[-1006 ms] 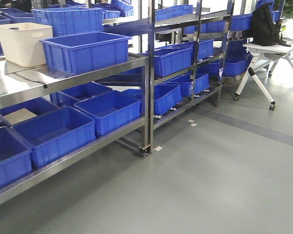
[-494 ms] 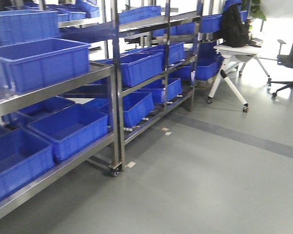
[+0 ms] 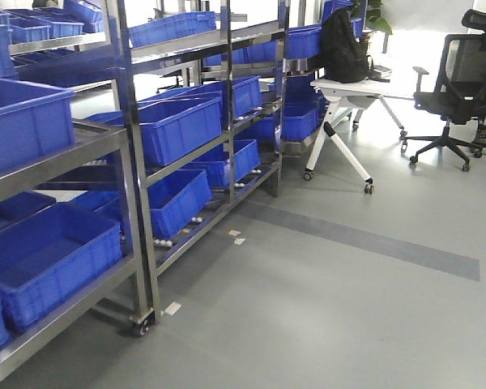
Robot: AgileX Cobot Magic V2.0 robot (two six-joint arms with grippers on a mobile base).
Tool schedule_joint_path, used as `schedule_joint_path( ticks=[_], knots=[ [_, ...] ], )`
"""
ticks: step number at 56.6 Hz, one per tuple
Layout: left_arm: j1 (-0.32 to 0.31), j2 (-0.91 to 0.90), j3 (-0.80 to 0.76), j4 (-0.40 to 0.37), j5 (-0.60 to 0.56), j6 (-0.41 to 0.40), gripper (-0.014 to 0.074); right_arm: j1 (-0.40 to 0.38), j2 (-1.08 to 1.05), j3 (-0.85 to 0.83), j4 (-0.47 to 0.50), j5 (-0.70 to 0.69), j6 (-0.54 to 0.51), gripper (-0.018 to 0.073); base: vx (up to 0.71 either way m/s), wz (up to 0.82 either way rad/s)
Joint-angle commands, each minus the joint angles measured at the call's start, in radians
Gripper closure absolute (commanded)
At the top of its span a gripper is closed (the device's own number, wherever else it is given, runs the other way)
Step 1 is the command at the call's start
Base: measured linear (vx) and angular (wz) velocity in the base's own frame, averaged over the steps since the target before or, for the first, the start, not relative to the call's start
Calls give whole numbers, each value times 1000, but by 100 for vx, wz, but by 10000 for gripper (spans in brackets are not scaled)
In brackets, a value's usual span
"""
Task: Pick red and yellow blocks into blue bin
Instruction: 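Drive the base along the shelves to the large blue bin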
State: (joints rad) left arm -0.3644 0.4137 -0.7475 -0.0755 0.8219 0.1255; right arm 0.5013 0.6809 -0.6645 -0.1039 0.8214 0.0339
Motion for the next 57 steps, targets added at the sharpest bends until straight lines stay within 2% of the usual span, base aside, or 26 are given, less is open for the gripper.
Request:
schedule_joint_path(
  ticks=[1, 57],
  knots=[
    [-2, 8, -25, -9, -79, -2, 293, -2, 1, -30, -16, -64, -5, 349, 45, -11],
    [-2, 8, -25, -9, -79, -2, 293, -2, 1, -30, -16, -63, -5, 349, 42, -10]
  ],
)
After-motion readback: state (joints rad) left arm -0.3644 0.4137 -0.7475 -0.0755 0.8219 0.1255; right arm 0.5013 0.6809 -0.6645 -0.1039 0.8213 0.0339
